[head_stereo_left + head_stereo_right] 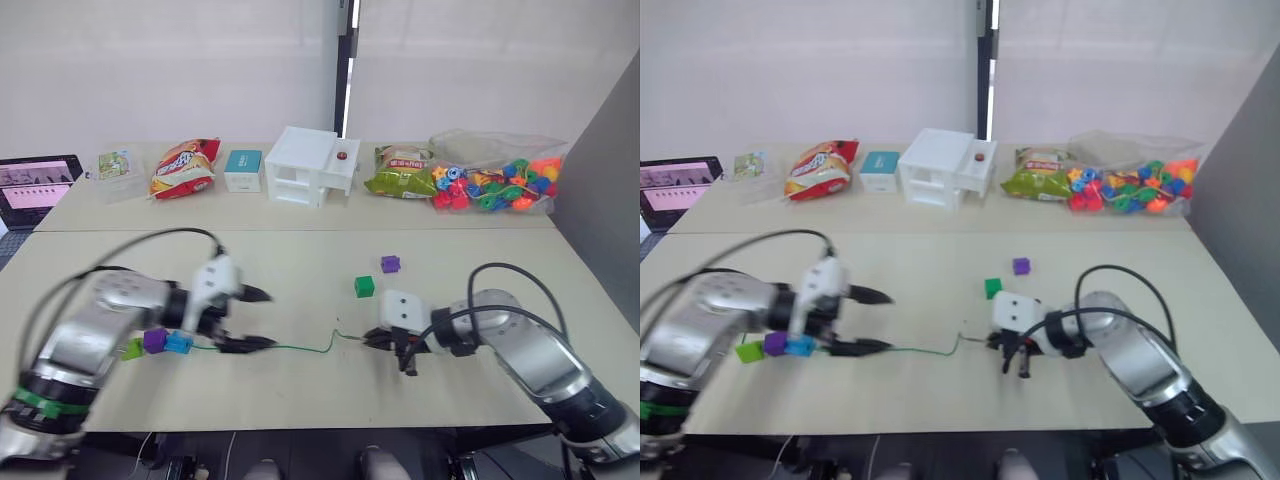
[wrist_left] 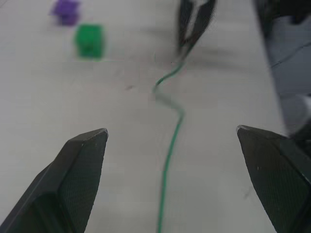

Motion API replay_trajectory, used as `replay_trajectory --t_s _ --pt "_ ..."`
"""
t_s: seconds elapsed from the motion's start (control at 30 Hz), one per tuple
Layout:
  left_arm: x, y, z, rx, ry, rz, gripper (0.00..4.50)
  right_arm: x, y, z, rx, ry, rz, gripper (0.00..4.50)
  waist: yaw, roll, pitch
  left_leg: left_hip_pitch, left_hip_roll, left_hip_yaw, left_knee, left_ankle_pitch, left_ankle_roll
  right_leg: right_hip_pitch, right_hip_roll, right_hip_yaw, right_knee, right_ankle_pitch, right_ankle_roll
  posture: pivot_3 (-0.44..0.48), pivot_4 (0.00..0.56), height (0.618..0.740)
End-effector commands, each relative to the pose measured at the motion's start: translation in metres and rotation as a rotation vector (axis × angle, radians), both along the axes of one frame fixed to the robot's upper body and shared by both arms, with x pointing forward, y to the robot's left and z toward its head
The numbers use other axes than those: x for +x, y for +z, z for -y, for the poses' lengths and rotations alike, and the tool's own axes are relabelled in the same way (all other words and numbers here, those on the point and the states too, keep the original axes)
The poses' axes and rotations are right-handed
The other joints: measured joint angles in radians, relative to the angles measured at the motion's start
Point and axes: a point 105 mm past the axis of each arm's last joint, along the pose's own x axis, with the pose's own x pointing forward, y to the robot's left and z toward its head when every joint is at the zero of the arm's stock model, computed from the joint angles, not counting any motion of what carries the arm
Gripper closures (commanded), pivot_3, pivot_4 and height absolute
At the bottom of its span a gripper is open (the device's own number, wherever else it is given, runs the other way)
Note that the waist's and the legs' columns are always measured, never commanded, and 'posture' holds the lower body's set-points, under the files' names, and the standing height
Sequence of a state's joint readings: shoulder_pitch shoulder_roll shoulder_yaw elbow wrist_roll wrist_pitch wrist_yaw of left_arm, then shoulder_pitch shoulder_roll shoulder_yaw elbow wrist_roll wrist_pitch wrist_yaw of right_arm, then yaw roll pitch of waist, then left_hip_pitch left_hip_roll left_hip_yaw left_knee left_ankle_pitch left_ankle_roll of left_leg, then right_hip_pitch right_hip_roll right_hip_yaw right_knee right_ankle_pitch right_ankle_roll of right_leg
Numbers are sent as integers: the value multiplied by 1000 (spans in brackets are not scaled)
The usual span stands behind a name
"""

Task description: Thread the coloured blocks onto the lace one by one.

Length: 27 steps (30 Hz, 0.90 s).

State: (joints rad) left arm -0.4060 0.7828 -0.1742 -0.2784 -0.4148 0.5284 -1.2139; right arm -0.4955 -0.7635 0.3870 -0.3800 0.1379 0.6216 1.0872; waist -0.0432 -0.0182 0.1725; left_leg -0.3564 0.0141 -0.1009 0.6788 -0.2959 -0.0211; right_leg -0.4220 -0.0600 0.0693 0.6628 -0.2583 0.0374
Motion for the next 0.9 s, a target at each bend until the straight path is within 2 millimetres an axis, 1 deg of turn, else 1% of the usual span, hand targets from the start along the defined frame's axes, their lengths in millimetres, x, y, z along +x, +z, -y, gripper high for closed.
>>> replay_trajectory --t_s 0.03,0.07,0.13,0.2,0.27,0.37,0.47,0.53,0.57,0.77,0.8,0.83,0.9 --pt "6 -10 29 0 -30 71 33 1 7 -8 -3 18 24 4500 0 0 0 0 0 0 0 0 0 0 0 0 0 0 0 0 150 740" --pt "9 -12 36 -11 -26 73 33 1 7 -10 -2 20 24 4500 0 0 0 0 0 0 0 0 0 -1 0 0 0 0 0 0 150 740" --pt "16 -20 40 9 -23 107 33 2 7 -11 -8 27 24 4500 -1 0 0 0 0 0 1 0 0 0 0 0 0 0 0 0 150 740" --pt "17 -24 41 16 -33 113 33 2 7 -12 -12 29 25 4500 -2 0 0 0 0 0 0 0 0 0 0 0 0 0 0 0 150 740" --pt "18 -23 46 -12 -39 108 33 1 7 -13 -12 30 23 4500 -1 0 0 0 0 0 0 0 0 0 0 0 0 0 0 0 150 740" --pt "18 -28 50 11 -57 118 33 0 7 -14 -13 31 20 4500 3 0 0 0 -1 0 1 0 0 0 0 0 0 0 0 0 150 740" --pt "19 -26 52 -7 -56 109 857 -2 6 -14 -13 31 15 4500 3 0 0 0 -1 0 1 0 0 0 0 0 0 0 0 0 150 740" --pt "17 -23 54 -26 -63 99 1577 -2 6 -14 -15 30 13 4500 3 0 0 0 -1 0 1 0 0 0 0 0 0 0 0 0 150 740" --pt "17 -21 54 -36 -63 95 1852 -3 6 -14 -16 29 12 4500 3 0 0 0 -1 0 1 0 0 0 0 0 0 0 0 0 150 740" --pt "15 -16 55 -59 -66 80 3850 -2 4 -12 -22 24 10 4500 2 0 0 0 -1 0 1 0 0 0 0 0 0 0 0 0 150 740" --pt "14 -15 56 -63 -67 77 4291 -2 4 -12 -23 23 10 4500 2 0 0 0 -1 0 1 0 0 0 0 0 0 0 0 0 150 740" --pt "13 -15 56 -66 -68 73 4479 -2 4 -12 -23 23 10 4500 2 0 0 0 -1 0 1 0 0 0 0 0 0 0 0 0 150 740" --pt "13 -15 56 -67 -67 71 4479 -3 4 -12 -25 23 9 4500 2 0 0 0 -1 0 1 0 0 0 0 0 0 0 0 0 150 740"
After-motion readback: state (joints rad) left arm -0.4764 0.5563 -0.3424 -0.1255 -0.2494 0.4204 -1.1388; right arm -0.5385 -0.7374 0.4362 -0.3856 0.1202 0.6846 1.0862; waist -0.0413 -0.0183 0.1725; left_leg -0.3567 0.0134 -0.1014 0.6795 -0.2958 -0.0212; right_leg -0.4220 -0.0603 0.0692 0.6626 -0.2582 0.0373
